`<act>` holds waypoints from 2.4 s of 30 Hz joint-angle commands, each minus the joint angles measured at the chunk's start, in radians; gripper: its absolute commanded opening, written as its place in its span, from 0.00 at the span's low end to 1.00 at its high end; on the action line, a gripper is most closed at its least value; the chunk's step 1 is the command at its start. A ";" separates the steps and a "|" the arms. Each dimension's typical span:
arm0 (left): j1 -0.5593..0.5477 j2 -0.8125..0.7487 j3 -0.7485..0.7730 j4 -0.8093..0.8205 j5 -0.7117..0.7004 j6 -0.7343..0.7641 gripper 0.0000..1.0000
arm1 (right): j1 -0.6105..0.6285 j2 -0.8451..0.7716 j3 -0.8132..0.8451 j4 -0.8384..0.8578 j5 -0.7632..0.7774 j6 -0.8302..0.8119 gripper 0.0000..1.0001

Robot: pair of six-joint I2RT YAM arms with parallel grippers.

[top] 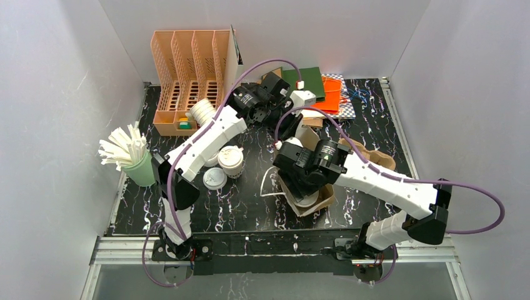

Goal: Pack the takeout coffee

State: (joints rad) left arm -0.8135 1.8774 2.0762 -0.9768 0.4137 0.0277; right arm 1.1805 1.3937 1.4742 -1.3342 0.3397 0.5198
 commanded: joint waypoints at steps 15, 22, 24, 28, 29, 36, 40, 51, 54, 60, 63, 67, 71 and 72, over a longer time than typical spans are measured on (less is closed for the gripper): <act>-0.087 -0.031 0.130 -0.099 -0.130 0.101 0.00 | 0.013 0.058 0.015 0.061 0.187 -0.035 0.12; -0.111 -0.074 0.085 -0.083 -0.147 0.080 0.00 | -0.008 0.032 -0.064 0.086 0.219 0.053 0.09; -0.121 -0.094 0.060 -0.066 -0.164 0.089 0.00 | -0.009 0.013 -0.085 0.099 0.191 0.085 0.10; -0.125 -0.135 0.020 -0.018 -0.188 0.096 0.00 | -0.009 -0.018 -0.128 0.103 0.174 0.127 0.10; -0.125 -0.136 0.022 -0.017 -0.189 0.098 0.00 | -0.009 -0.025 -0.139 0.102 0.172 0.132 0.10; -0.125 -0.132 0.055 -0.022 -0.183 0.099 0.00 | -0.009 -0.066 -0.252 0.135 0.128 0.138 0.10; -0.132 -0.128 0.075 -0.027 -0.185 0.082 0.00 | -0.009 -0.050 -0.241 0.075 0.155 0.170 0.10; -0.182 -0.147 0.036 -0.039 -0.237 0.103 0.00 | -0.010 -0.100 -0.035 0.025 0.230 0.171 0.10; -0.191 -0.158 0.020 -0.031 -0.253 0.120 0.00 | -0.010 -0.090 0.010 -0.022 0.249 0.172 0.10; -0.194 -0.152 0.014 -0.036 -0.257 0.148 0.00 | -0.009 -0.069 0.041 -0.042 0.256 0.155 0.10; -0.194 -0.151 0.010 -0.042 -0.254 0.150 0.00 | -0.013 -0.054 0.033 -0.042 0.270 0.149 0.08; -0.201 -0.156 -0.010 -0.074 -0.251 0.158 0.00 | -0.035 -0.012 0.030 -0.042 0.317 0.125 0.06; -0.207 -0.177 -0.037 -0.109 -0.271 0.169 0.00 | -0.065 0.027 0.034 -0.035 0.303 0.090 0.06; -0.207 -0.185 -0.043 -0.111 -0.280 0.171 0.00 | -0.070 0.026 0.030 -0.025 0.285 0.078 0.07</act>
State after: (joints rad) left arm -0.9539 1.7855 2.0628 -0.8989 0.0410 0.1612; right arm 1.1984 1.3964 1.4544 -1.3991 0.5495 0.5358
